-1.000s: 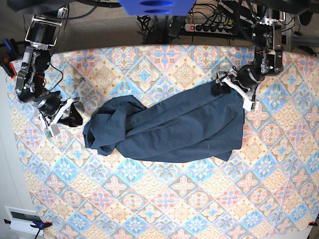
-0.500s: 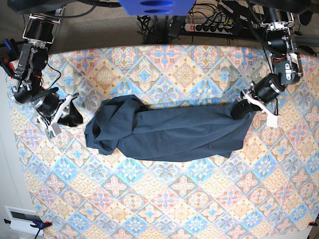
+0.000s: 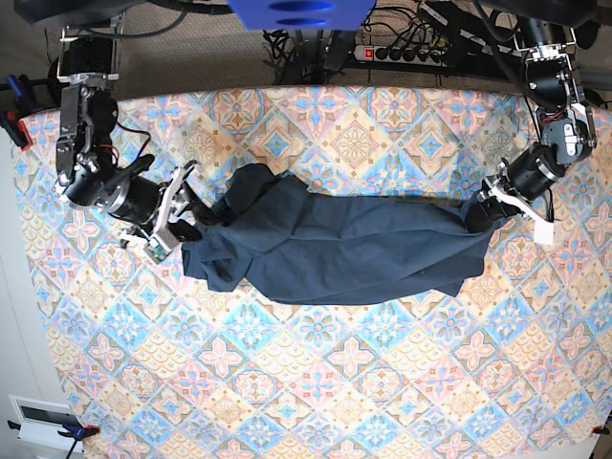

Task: Layout the t-shirt on the table in an organized manner, then fold the t-shirt properly
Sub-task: 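Grasp the shirt end with the right gripper while left holds the other end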

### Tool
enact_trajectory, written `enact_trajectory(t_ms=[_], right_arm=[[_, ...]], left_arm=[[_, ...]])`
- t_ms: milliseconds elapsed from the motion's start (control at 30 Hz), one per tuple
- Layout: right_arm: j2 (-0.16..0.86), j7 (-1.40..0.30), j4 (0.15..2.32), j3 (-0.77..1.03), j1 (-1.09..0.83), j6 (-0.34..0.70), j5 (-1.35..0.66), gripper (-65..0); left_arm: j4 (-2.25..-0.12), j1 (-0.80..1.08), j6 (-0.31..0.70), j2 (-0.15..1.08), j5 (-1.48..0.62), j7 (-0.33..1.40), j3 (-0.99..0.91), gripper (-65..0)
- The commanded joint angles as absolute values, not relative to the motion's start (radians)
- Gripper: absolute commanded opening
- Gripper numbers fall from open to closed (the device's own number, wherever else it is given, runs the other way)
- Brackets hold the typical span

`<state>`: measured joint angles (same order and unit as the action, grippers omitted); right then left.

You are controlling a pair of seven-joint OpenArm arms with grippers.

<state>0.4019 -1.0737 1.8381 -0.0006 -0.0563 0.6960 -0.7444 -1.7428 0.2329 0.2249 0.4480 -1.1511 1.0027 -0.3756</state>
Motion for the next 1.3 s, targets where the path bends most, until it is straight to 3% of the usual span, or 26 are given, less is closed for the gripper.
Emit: enact_trajectory(t_ms=[0, 233, 400, 600, 1267], right_arm=[[0.42, -1.055, 1.877, 0.004, -0.07, 0.698, -0.754, -44.8], [0.421, -0.951, 1.933, -0.005, -0.125, 0.698, -0.708, -45.0], [0.417, -0.944, 1.933, -0.005, -0.124, 0.698, -0.492, -45.0], [0.383, -0.792, 1.934, -0.007, -0.125, 0.698, -0.326, -45.0], [0.383, -0.765, 1.931, -0.101, -0.119, 0.698, -0.26, -45.0]], left_arm=[[-1.758, 0.222, 0.234, 0.463, -1.167, 0.984, -0.384, -65.0], [-1.758, 0.222, 0.234, 0.463, -1.167, 0.984, -0.381, -65.0], [-1.758, 0.222, 0.234, 0.463, -1.167, 0.984, -0.381, -65.0], [-1.758, 0.222, 0.234, 0.463, -1.167, 0.984, -0.381, -65.0], [-1.758, 0.223, 0.234, 0.464, -1.167, 0.984, -0.383, -65.0]])
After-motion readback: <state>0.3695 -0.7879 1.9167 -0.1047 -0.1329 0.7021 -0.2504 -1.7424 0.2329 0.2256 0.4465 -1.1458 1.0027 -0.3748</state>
